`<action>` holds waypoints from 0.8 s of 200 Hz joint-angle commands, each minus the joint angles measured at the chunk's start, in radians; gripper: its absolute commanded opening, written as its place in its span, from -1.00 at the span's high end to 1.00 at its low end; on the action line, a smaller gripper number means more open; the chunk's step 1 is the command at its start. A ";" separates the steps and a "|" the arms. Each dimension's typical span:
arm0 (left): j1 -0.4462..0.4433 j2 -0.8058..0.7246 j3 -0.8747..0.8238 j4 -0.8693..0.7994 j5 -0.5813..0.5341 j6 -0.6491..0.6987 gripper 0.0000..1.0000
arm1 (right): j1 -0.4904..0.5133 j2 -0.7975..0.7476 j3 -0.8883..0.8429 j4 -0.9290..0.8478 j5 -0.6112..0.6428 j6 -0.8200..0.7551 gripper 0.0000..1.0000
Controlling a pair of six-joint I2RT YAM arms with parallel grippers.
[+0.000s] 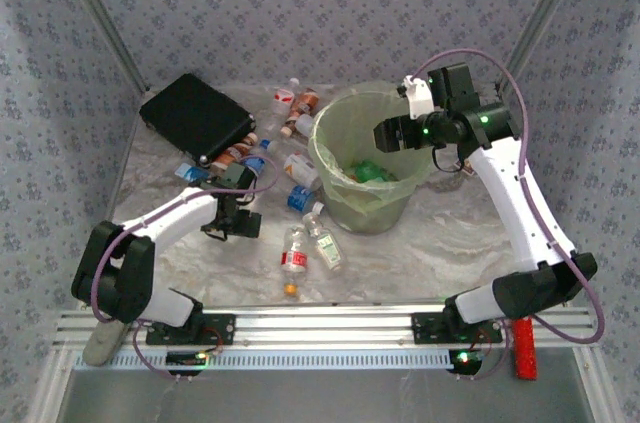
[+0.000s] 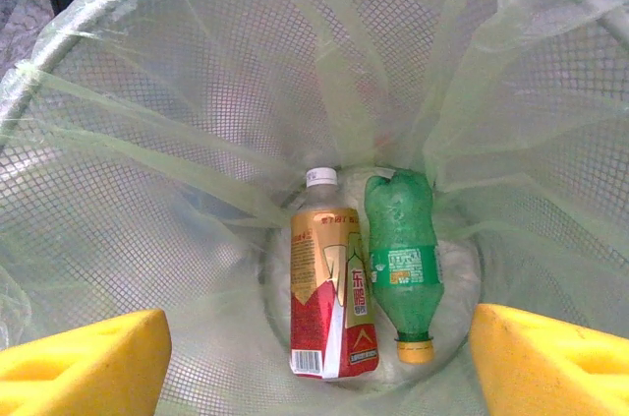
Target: Put the plastic bottles in the bin
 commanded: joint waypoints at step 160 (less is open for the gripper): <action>-0.077 -0.059 0.154 -0.091 0.019 0.032 -0.08 | -0.006 -0.050 0.039 0.036 0.030 0.017 -0.63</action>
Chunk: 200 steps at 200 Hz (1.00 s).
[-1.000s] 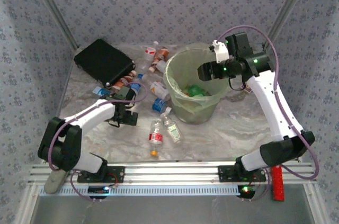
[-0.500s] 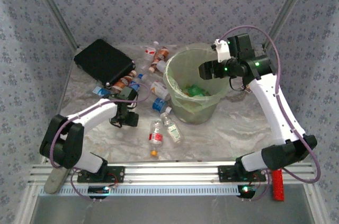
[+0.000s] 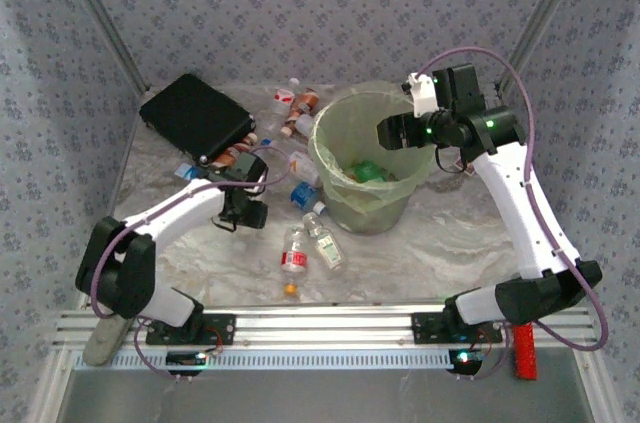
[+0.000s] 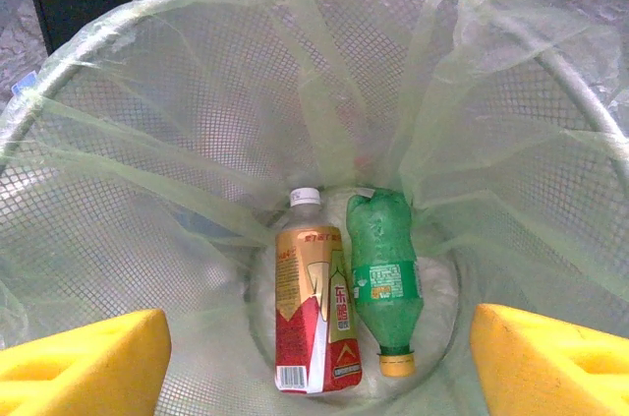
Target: Put the plastic bottles in the bin
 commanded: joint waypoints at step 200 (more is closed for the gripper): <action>-0.113 -0.423 -0.022 0.704 0.311 -0.100 0.28 | 0.380 0.403 0.443 0.207 -0.252 0.179 -0.87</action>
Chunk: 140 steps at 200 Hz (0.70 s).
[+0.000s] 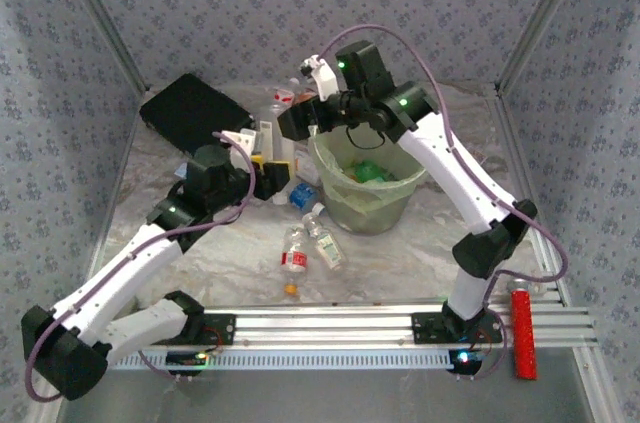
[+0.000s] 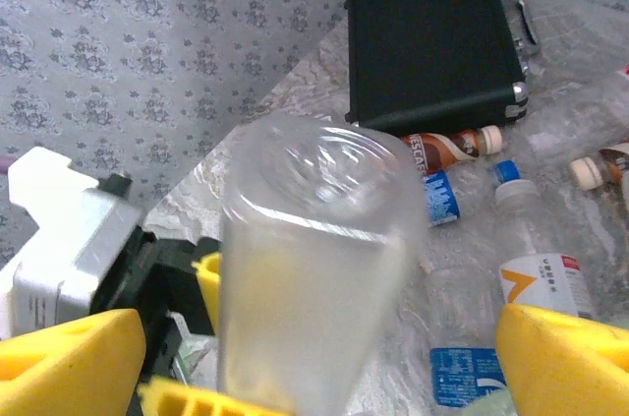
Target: Put the plastic bottles in the bin
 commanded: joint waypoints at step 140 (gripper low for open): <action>-0.049 0.068 0.097 0.179 0.097 -0.003 0.02 | -0.041 -0.017 -0.068 0.157 -0.063 0.099 -0.14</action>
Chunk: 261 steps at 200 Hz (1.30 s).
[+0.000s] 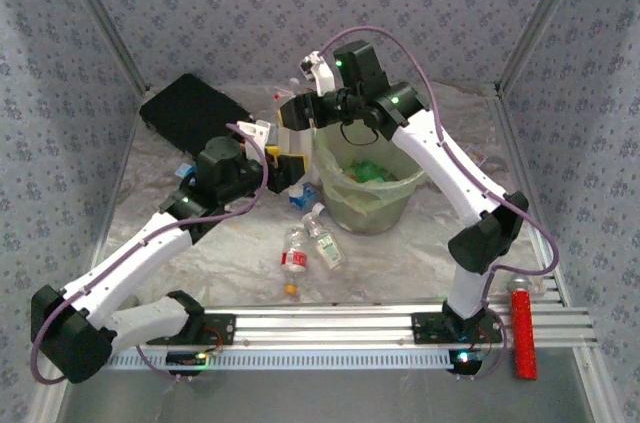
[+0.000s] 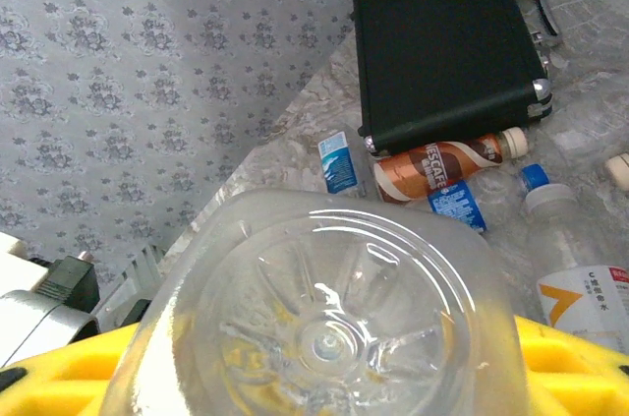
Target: Put the plastic bottles in the bin
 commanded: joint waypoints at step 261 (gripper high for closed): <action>-0.110 -0.200 -0.378 -0.278 -0.194 -0.342 -0.80 | -0.241 -0.126 0.173 -0.389 0.339 -0.283 0.10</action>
